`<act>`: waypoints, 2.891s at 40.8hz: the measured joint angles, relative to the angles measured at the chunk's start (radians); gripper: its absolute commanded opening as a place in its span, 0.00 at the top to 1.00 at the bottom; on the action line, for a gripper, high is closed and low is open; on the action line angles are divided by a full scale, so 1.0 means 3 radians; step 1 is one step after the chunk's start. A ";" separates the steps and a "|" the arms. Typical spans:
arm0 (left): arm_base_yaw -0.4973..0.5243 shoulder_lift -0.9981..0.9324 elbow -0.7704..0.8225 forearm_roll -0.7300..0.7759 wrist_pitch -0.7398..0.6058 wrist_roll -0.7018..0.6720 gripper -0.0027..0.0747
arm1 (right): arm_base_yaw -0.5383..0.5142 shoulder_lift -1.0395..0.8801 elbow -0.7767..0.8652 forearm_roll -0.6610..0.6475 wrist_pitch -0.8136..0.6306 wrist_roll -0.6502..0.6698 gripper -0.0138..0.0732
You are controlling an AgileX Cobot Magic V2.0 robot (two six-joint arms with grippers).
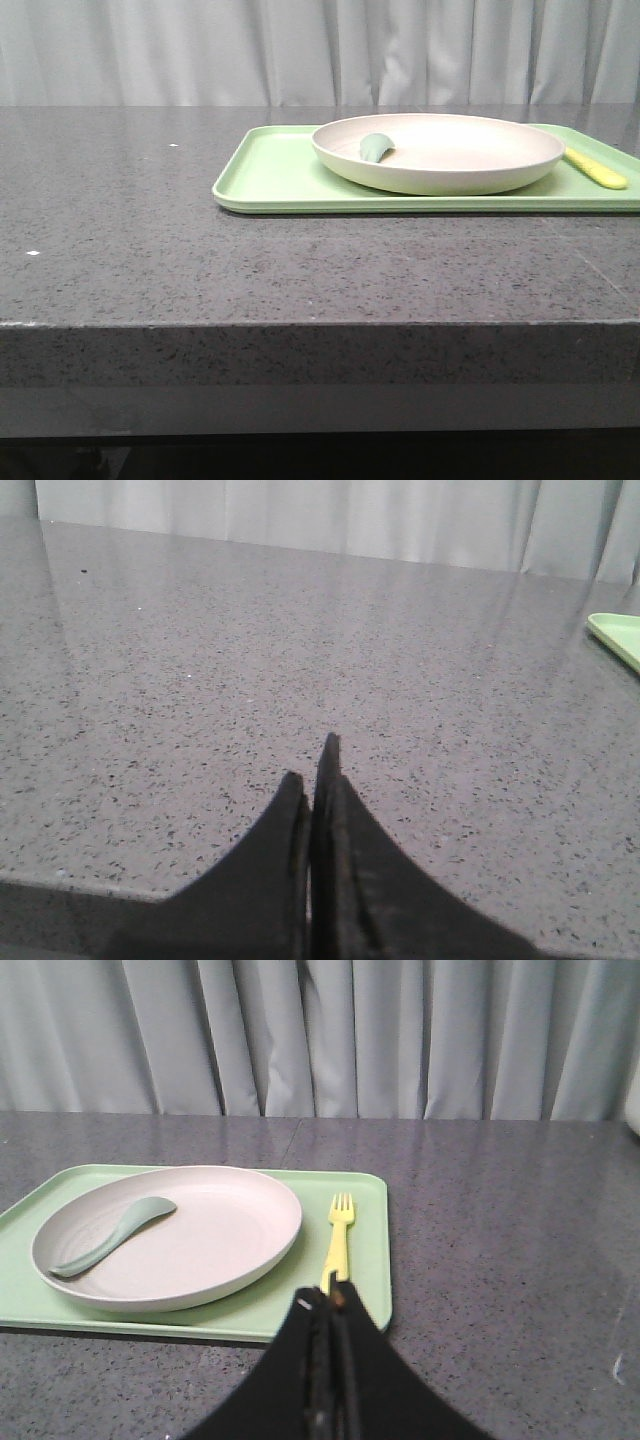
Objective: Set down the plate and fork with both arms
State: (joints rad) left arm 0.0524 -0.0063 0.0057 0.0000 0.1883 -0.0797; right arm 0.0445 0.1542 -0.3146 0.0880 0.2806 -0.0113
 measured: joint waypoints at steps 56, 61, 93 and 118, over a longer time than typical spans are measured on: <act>0.0000 0.0000 0.0000 0.0000 0.0003 0.0000 0.99 | 0.0000 0.0000 0.1144 -0.0032 -0.0304 0.0000 0.98; 0.0000 0.0000 0.0000 0.0000 0.0003 0.0000 0.99 | 0.0000 0.0000 0.1143 -0.0032 -0.0298 0.0000 0.98; 0.0000 0.0000 0.0000 0.0000 0.0003 0.0000 0.99 | 0.0000 -0.0544 0.1143 -0.0032 -0.0287 0.0000 0.98; 0.0000 0.0000 0.0000 0.0000 0.0009 0.0000 0.99 | 0.0000 -0.0551 0.1143 -0.0032 -0.0283 0.0000 0.98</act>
State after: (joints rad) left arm 0.0524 -0.0063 0.0057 0.0000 0.1909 -0.0797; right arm 0.0445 -0.0112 0.0283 0.0783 0.1957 -0.0113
